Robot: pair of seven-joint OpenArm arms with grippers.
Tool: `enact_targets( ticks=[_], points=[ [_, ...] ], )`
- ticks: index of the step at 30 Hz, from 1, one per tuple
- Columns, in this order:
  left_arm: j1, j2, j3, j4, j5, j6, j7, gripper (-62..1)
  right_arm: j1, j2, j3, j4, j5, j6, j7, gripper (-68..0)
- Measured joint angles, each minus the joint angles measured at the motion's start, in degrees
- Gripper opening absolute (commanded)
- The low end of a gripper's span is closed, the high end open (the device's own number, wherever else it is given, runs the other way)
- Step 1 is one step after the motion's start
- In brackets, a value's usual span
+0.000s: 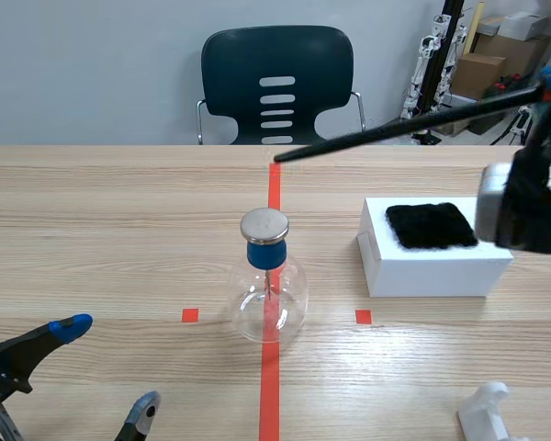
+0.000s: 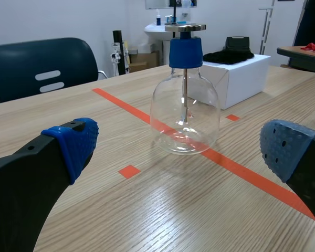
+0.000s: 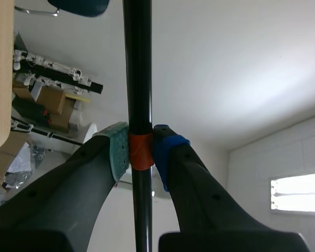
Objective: Do the electroscope experiment. move the rod toward and away from the electroscope
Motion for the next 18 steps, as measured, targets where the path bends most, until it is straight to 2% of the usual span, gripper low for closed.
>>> enact_targets(
  ticks=[2, 4, 7, 10, 12, 18],
  points=[
    [0.0, 0.0, 0.0, 0.0, 0.0, 0.0, 0.0, 1.4, -2.9, -0.1, 3.7, 2.2, 3.4, -2.1, -0.4, -66.5],
    [0.0, 0.0, 0.0, 0.0, 0.0, 0.0, 0.0, 1.4, -5.8, -0.6, 7.3, 4.3, 7.4, -3.0, -0.1, -66.5],
    [0.0, 0.0, 0.0, 0.0, 0.0, 0.0, 0.0, 1.4, -10.9, -3.2, 13.6, 6.7, 13.1, -6.0, 3.2, -66.5],
    [0.0, 0.0, 0.0, 0.0, 0.0, 0.0, 0.0, 1.4, -16.4, -7.5, 20.4, 8.5, 18.9, -8.0, 9.5, -66.5],
    [0.0, 0.0, 0.0, 0.0, 0.0, 0.0, 0.0, 1.4, -19.5, -11.3, 24.6, 9.0, 21.7, -7.9, 15.1, -66.5],
    [0.0, 0.0, 0.0, 0.0, 0.0, 0.0, 0.0, 1.4, -25.6, -24.0, 32.4, 9.0, 23.8, -7.3, 31.5, -66.5]
  ],
)
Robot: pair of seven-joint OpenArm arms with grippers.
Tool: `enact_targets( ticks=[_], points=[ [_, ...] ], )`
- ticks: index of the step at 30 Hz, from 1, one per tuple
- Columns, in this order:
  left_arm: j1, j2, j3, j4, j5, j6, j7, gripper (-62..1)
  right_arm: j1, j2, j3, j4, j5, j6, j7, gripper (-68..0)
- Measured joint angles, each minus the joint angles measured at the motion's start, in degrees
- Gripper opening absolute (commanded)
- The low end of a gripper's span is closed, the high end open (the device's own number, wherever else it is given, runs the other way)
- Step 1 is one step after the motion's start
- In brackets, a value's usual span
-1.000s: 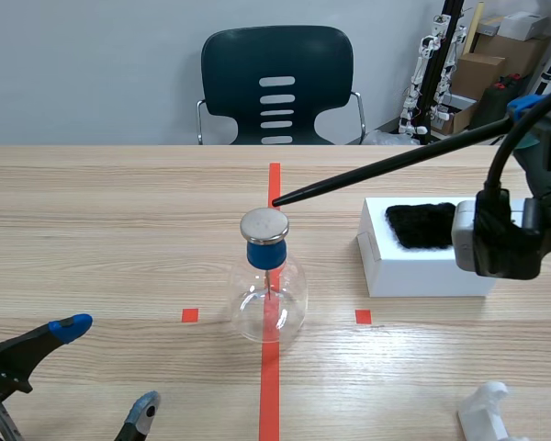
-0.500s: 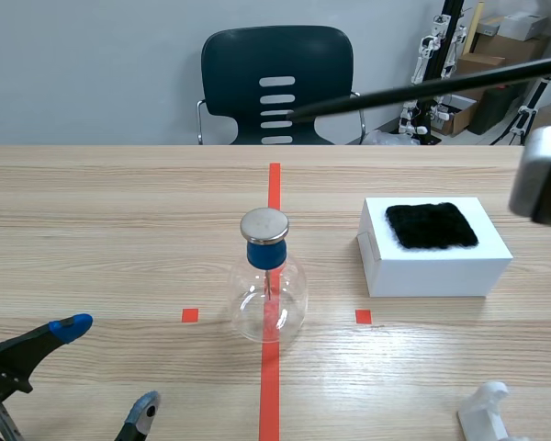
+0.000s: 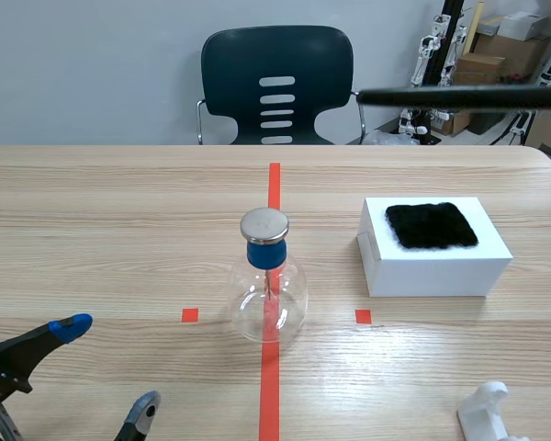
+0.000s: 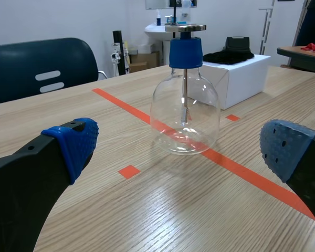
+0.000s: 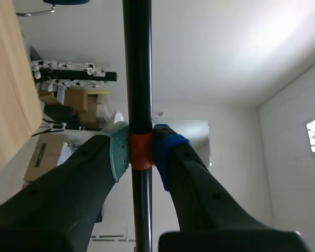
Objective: Do the electroscope experiment. move the rod toward and away from the electroscope
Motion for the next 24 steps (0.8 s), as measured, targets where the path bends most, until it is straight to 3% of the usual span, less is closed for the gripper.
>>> enact_targets(
  ticks=[4, 8, 24],
  points=[
    [0.0, 0.0, 0.0, 0.0, 0.0, 0.0, 0.0, 1.4, -2.5, -5.1, 2.4, 0.0, 0.1, 1.5, 5.9, -66.5],
    [0.0, 0.0, 0.0, 0.0, 0.0, 0.0, 0.0, 1.4, -3.3, -7.5, 3.0, -0.2, 0.0, 2.1, 7.5, -66.5],
    [0.0, 0.0, 0.0, 0.0, 0.0, 0.0, 0.0, 1.4, -3.3, -7.5, 3.0, -0.3, 0.0, 3.2, 7.2, -66.5]
  ],
)
